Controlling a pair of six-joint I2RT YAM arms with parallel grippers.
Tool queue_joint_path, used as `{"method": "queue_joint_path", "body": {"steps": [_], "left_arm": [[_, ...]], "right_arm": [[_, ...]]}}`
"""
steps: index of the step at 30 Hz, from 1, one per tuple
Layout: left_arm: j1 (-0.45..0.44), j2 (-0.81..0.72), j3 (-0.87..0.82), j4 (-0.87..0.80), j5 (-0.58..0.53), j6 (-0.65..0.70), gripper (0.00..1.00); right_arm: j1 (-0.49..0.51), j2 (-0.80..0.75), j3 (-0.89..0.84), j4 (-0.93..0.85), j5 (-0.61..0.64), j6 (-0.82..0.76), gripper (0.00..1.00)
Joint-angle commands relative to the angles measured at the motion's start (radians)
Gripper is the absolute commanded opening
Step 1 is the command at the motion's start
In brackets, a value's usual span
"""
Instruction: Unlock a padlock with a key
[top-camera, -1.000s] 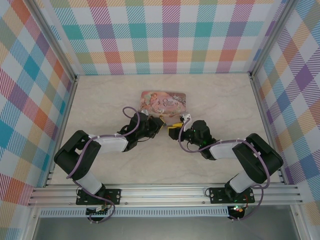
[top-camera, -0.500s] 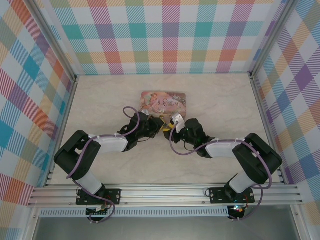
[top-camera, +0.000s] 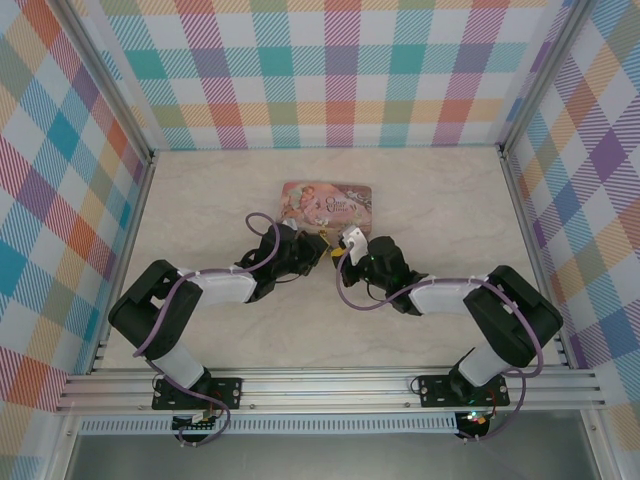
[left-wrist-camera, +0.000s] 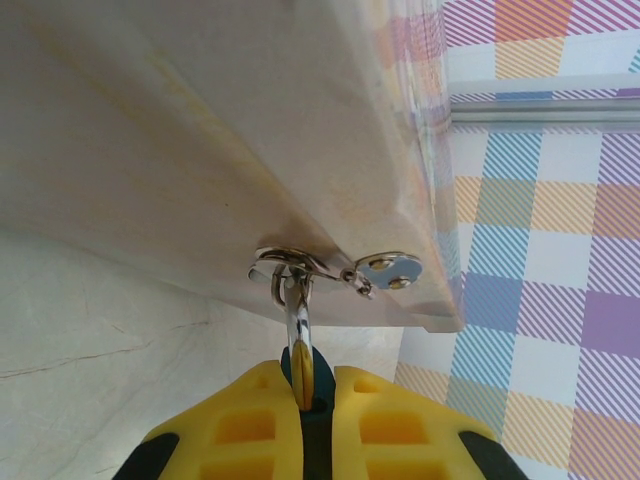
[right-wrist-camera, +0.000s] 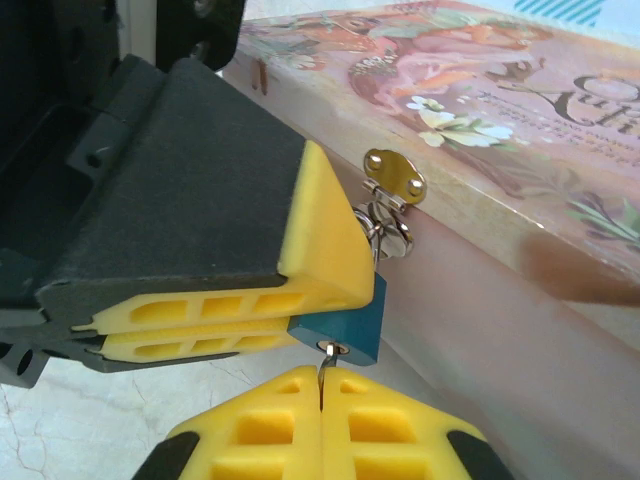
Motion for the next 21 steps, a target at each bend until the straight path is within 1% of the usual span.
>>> {"method": "queue_joint_path", "body": {"steps": [1,2,11,15,17,19,21], "left_arm": [[-0.010,-0.004,0.045,0.047,0.046,-0.008,0.00],[-0.010,-0.003,0.043,0.043,0.044,-0.009,0.00],[-0.010,0.000,0.037,0.032,0.045,-0.009,0.00],[-0.010,-0.022,0.039,-0.021,0.031,0.019,0.08],[-0.009,-0.037,0.035,-0.057,0.020,0.034,0.15],[-0.006,-0.055,0.026,-0.090,0.008,0.041,0.24],[-0.003,-0.071,0.010,-0.108,-0.003,0.040,0.30]], "right_arm": [[0.000,0.021,0.044,-0.021,0.029,0.030,0.00],[-0.001,0.024,0.047,-0.054,0.028,0.032,0.00],[-0.001,0.053,0.041,-0.069,0.036,0.061,0.00],[-0.001,0.064,0.043,-0.073,0.036,0.069,0.00],[-0.002,0.073,0.044,-0.075,0.037,0.073,0.00],[-0.002,0.087,0.042,-0.075,0.038,0.078,0.00],[-0.001,0.100,0.037,-0.070,0.036,0.084,0.00]]}}
